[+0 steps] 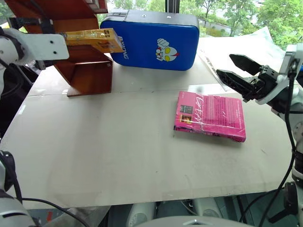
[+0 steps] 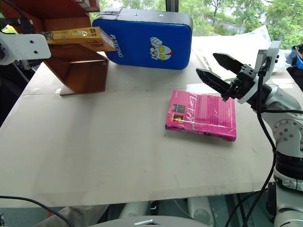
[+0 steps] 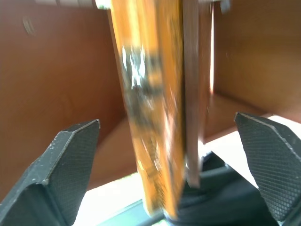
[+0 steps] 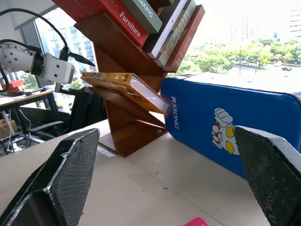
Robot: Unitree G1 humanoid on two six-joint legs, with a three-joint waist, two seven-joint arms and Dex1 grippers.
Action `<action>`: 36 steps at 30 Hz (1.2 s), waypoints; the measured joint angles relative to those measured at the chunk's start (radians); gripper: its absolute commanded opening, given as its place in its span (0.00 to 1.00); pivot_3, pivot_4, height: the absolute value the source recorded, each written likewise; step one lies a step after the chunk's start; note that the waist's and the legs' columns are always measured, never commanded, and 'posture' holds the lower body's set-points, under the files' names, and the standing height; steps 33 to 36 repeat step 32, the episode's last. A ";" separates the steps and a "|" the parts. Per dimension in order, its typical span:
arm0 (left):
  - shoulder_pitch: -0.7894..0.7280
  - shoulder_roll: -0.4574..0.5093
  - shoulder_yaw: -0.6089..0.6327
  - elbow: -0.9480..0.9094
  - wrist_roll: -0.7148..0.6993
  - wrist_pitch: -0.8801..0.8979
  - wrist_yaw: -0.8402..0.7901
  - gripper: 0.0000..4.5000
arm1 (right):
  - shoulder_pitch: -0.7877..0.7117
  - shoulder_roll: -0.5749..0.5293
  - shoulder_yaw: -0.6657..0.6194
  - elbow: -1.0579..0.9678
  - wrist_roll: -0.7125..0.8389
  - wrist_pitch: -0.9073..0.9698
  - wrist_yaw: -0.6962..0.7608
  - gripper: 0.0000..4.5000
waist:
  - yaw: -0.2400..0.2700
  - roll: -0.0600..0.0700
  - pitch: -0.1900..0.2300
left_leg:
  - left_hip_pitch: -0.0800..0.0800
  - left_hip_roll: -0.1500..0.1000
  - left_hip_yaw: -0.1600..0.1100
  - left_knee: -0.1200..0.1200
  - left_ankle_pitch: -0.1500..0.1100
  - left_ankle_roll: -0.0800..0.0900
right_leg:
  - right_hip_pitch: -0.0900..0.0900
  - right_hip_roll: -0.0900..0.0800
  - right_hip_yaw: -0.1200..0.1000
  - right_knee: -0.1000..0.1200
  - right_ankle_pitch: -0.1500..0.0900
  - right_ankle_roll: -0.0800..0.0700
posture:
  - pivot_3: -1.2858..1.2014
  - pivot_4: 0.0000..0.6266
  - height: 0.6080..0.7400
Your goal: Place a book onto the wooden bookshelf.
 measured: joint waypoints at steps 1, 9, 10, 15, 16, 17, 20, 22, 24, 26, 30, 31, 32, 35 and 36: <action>0.023 0.011 0.022 -0.027 -0.006 0.017 0.000 0.99 | 0.000 0.000 -0.003 0.001 0.000 -0.001 0.002 1.00 | 0.000 0.000 0.000 | 0.000 0.000 0.000 0.000 0.000 0.000 | 0.000 0.000 0.000 0.000 0.000 0.000 | 0.52 0.24 1.00; 0.297 -0.277 0.374 -0.701 -0.513 0.620 -0.105 0.99 | 0.116 -0.046 -0.027 0.000 -0.070 -0.037 0.078 1.00 | 0.025 0.001 -0.001 | 0.000 0.000 -0.003 0.007 0.000 0.000 | 0.006 -0.001 -0.002 -0.001 0.000 0.000 | 0.52 0.24 1.00; 0.349 -0.329 0.390 -0.776 -0.572 0.705 -0.101 0.99 | 0.145 -0.051 -0.026 -0.001 -0.089 -0.052 0.089 1.00 | 0.025 0.002 -0.001 | 0.002 0.000 -0.003 0.007 0.000 0.000 | 0.008 -0.001 -0.002 -0.001 0.000 0.000 | 0.52 0.24 1.00; 0.773 -0.674 0.462 -1.103 -0.785 1.029 0.026 0.99 | 0.387 -0.054 -0.028 0.011 -0.249 -0.208 0.163 1.00 | 0.015 0.002 -0.002 | 0.004 0.002 -0.003 0.006 0.000 0.000 | 0.008 0.000 -0.001 -0.001 0.000 0.000 | 0.52 0.24 1.00; 0.862 -0.744 0.468 -1.147 -0.812 1.031 0.054 0.99 | 0.456 -0.048 -0.030 0.013 -0.279 -0.243 0.174 1.00 | 0.018 0.003 -0.002 | 0.005 0.002 -0.003 0.006 0.000 0.000 | 0.009 0.000 -0.001 -0.001 0.000 0.000 | 0.52 0.24 1.00; 0.925 -0.788 0.471 -1.169 -0.825 1.030 0.071 0.99 | 0.504 -0.037 -0.031 0.014 -0.298 -0.266 0.182 1.00 | 0.021 0.003 -0.002 | 0.005 0.002 -0.003 0.005 -0.001 0.000 | 0.009 0.000 0.000 -0.001 0.000 0.000 | 0.52 0.24 1.00; 1.170 -0.885 0.467 -1.209 -0.829 0.917 0.122 0.99 | 0.680 0.006 -0.056 0.005 -0.356 -0.377 0.205 1.00 | 0.033 0.006 -0.004 | 0.016 0.003 -0.003 0.003 -0.001 0.000 | 0.021 -0.004 0.002 -0.007 -0.001 -0.002 | 0.52 0.24 1.00; 1.277 -0.899 0.445 -1.183 -0.806 0.842 0.128 0.99 | 0.761 0.031 -0.072 0.019 -0.394 -0.436 0.206 1.00 | 0.036 0.006 -0.004 | 0.019 0.003 -0.003 0.002 -0.002 0.000 | 0.024 -0.004 0.004 -0.009 -0.006 -0.001 | 0.52 0.24 1.00; 1.334 -0.902 0.427 -1.129 -0.760 0.705 0.145 0.99 | 0.828 0.064 -0.074 0.044 -0.462 -0.545 0.203 1.00 | 0.041 0.006 -0.007 | 0.020 0.005 -0.003 0.004 -0.004 -0.004 | 0.026 -0.005 0.003 -0.010 -0.006 -0.002 | 0.52 0.24 1.00; 1.387 -0.906 0.408 -1.072 -0.739 0.609 0.149 0.99 | 0.888 0.104 -0.076 0.093 -0.514 -0.644 0.196 1.00 | 0.042 0.007 -0.009 | 0.023 0.006 -0.003 0.003 -0.005 -0.005 | 0.032 -0.005 0.003 -0.013 -0.006 -0.001 | 0.52 0.24 1.00; 1.432 -0.928 0.338 -1.043 -0.734 0.510 0.155 0.99 | 0.960 0.133 -0.095 0.175 -0.545 -0.764 0.203 1.00 | 0.037 0.011 -0.010 | 0.020 0.006 -0.003 0.003 -0.006 -0.003 | 0.031 -0.008 0.001 -0.017 -0.006 -0.001 | 0.52 0.24 1.00; 1.444 -0.933 0.309 -1.043 -0.731 0.487 0.162 0.99 | 0.965 0.132 -0.106 0.189 -0.545 -0.791 0.209 1.00 | 0.035 0.012 -0.011 | 0.020 0.006 -0.002 0.003 -0.006 -0.002 | 0.031 -0.008 0.001 -0.018 -0.006 -0.001 | 0.52 0.24 1.00; 1.445 -0.933 0.303 -1.043 -0.729 0.482 0.164 0.99 | 0.967 0.132 -0.108 0.191 -0.545 -0.795 0.209 1.00 | 0.033 0.013 -0.011 | 0.019 0.006 -0.002 0.003 -0.007 -0.001 | 0.030 -0.008 0.000 -0.018 -0.006 -0.001 | 0.52 0.24 1.00; 1.445 -0.933 0.303 -1.043 -0.729 0.482 0.164 0.99 | 0.967 0.132 -0.108 0.191 -0.545 -0.795 0.209 1.00 | 0.033 0.013 -0.011 | 0.019 0.006 -0.002 0.003 -0.007 -0.001 | 0.030 -0.008 0.000 -0.018 -0.006 -0.001 | 0.52 0.24 1.00; 1.445 -0.933 0.303 -1.043 -0.729 0.482 0.164 0.99 | 0.967 0.132 -0.108 0.191 -0.545 -0.795 0.209 1.00 | 0.033 0.013 -0.011 | 0.019 0.006 -0.002 0.003 -0.007 -0.001 | 0.030 -0.008 0.000 -0.018 -0.006 -0.001 | 0.52 0.24 1.00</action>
